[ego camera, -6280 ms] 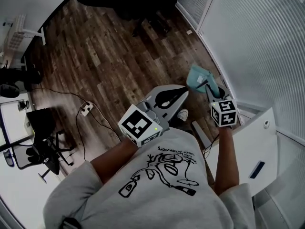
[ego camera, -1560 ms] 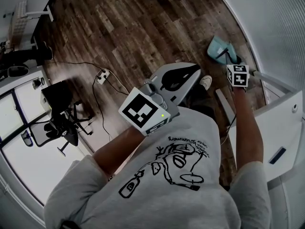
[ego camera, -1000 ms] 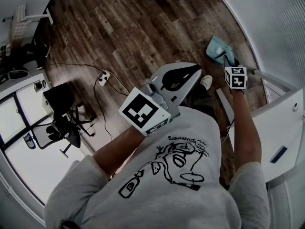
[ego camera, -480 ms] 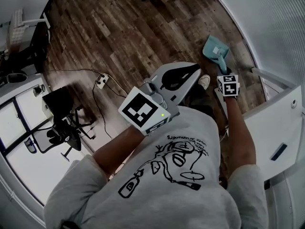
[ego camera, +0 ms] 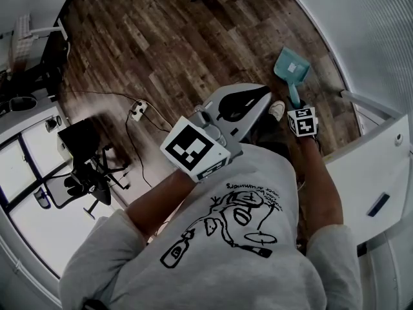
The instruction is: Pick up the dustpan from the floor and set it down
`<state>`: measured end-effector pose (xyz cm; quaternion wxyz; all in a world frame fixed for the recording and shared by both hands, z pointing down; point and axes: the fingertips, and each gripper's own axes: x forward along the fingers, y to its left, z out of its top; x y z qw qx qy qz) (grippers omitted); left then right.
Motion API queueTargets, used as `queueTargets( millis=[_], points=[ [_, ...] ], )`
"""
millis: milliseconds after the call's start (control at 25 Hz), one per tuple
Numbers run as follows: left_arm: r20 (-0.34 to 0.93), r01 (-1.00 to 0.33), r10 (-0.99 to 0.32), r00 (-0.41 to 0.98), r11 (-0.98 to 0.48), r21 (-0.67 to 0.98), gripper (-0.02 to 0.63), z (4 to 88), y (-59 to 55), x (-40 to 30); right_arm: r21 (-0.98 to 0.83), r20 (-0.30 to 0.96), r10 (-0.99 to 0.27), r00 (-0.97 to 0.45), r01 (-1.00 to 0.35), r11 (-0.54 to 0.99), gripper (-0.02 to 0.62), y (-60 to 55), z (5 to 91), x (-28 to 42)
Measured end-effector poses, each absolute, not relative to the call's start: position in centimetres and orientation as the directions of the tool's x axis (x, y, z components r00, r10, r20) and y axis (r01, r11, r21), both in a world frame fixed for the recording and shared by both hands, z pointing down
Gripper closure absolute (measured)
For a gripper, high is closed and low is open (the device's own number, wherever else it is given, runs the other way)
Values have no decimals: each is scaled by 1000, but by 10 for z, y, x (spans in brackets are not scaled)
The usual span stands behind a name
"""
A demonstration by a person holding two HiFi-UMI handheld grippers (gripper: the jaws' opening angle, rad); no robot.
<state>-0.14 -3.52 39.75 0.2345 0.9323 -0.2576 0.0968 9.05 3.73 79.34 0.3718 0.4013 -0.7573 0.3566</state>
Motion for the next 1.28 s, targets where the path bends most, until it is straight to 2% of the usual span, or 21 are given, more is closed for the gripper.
queueTargets(
  millis=[240, 480, 840, 1120, 1280],
  points=[
    [300, -524, -434, 850, -760, 385, 604, 402, -31, 0, -282, 861, -282, -424, -858, 429, 549, 58, 807, 83],
    [299, -525, -436, 849, -761, 380, 604, 402, -31, -3, -345, 852, -261, -453, -863, 370, 548, 73, 812, 78],
    [310, -519, -423, 851, -764, 382, 604, 404, -28, -4, -377, 844, -235, -482, -845, 380, 546, 83, 816, 66],
    [308, -511, -415, 856, -770, 382, 604, 405, -27, -4, -389, 835, -258, -486, -852, 350, 545, 80, 814, 66],
    [299, -506, -414, 860, -771, 387, 604, 405, -27, -2, -386, 832, -272, -484, -856, 344, 512, 76, 809, 69]
  ],
)
